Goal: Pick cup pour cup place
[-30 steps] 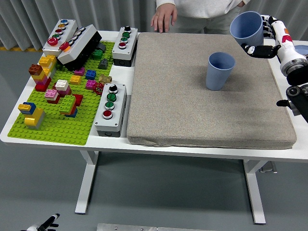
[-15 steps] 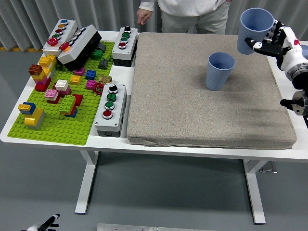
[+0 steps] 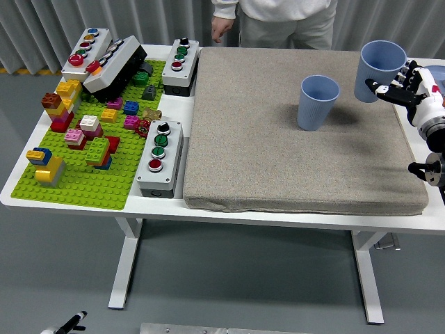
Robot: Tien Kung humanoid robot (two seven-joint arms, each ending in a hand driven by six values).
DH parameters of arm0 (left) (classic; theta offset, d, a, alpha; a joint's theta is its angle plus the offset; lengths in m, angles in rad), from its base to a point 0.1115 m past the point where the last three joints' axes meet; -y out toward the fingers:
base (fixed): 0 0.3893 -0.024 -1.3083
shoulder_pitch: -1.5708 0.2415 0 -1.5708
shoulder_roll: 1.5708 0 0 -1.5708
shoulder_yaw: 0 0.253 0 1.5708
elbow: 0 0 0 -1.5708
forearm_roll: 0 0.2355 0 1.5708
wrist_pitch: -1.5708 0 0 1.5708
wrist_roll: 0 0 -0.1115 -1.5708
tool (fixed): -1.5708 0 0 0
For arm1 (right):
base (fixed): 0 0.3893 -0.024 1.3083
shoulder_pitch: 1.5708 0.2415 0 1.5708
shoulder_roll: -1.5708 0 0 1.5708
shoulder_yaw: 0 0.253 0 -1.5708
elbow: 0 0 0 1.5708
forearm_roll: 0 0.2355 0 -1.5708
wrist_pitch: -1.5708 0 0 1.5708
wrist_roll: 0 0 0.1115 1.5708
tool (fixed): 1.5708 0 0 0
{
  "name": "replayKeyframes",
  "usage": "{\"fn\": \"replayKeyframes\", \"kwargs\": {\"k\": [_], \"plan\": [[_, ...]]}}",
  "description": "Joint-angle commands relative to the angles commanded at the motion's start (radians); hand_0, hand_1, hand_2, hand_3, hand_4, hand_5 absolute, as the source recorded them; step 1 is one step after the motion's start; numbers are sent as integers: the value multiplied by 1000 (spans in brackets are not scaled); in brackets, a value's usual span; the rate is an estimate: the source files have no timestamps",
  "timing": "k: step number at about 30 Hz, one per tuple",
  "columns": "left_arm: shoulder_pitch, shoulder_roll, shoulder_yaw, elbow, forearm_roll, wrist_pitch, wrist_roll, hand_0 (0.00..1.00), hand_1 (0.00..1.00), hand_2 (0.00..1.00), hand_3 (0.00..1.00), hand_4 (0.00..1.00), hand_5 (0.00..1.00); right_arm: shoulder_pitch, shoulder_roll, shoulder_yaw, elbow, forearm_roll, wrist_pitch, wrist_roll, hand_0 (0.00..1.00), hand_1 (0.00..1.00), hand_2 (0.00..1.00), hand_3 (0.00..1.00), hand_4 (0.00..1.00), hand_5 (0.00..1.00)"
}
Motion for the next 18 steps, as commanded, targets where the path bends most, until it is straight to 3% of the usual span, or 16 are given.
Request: {"fn": "replayKeyframes", "kwargs": {"k": [18], "plan": [[-4,-4,0,0,4,-1,-1,890,845,890,799,665,998,-70,11,35,-32,-5,-12,34,722,585,478,502,611,2]]}}
